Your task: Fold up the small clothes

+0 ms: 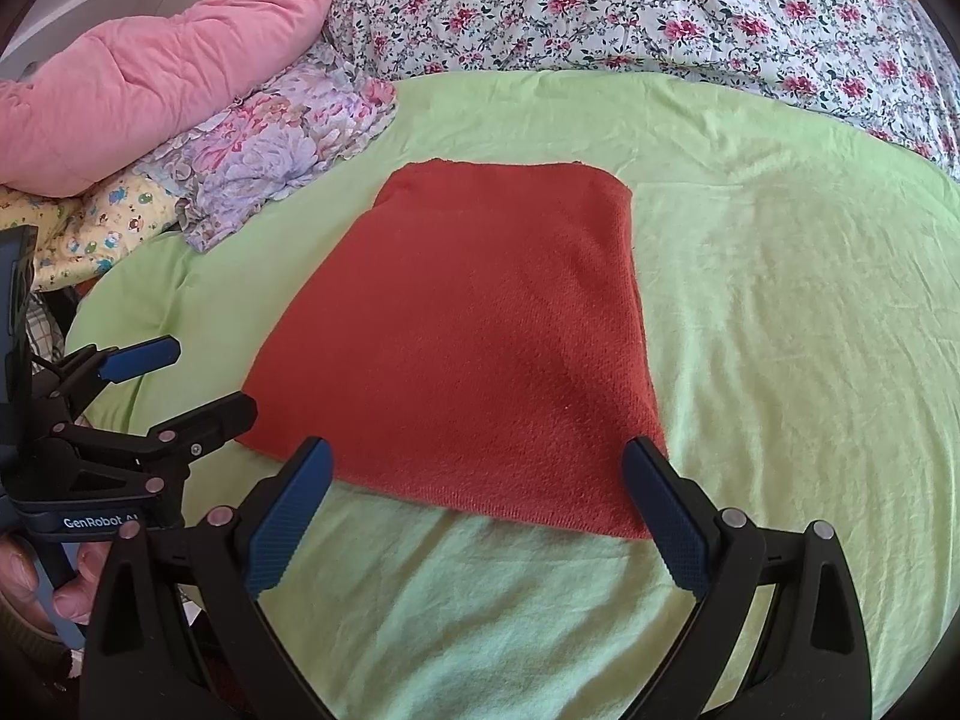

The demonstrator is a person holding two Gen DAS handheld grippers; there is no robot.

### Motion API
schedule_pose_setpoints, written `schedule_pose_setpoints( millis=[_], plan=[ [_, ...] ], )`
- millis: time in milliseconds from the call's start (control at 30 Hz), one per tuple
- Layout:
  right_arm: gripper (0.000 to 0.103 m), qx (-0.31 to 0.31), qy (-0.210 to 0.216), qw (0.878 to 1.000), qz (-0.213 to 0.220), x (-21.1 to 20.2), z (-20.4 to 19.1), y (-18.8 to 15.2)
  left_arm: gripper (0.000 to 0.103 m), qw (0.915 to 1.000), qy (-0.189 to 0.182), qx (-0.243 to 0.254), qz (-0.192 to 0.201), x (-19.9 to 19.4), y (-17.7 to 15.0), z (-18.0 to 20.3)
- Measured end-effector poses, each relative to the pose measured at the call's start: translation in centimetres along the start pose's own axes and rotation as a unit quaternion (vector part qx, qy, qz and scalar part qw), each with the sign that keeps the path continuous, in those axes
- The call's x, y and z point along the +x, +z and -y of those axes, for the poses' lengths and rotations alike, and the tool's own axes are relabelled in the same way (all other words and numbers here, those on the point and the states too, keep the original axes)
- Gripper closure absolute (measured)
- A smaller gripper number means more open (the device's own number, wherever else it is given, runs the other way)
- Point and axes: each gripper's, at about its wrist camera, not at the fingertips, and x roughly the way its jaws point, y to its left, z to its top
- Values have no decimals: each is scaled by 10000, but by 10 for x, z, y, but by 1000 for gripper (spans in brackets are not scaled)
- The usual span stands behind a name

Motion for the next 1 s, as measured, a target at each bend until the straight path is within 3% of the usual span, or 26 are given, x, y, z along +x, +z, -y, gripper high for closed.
schedule_pose_setpoints(
  millis=[1000],
  plan=[
    [6, -1, -5, 10000, 6, -1, -3, 0, 5, 10000, -23, -6, -22, -1, 0, 2]
  ],
)
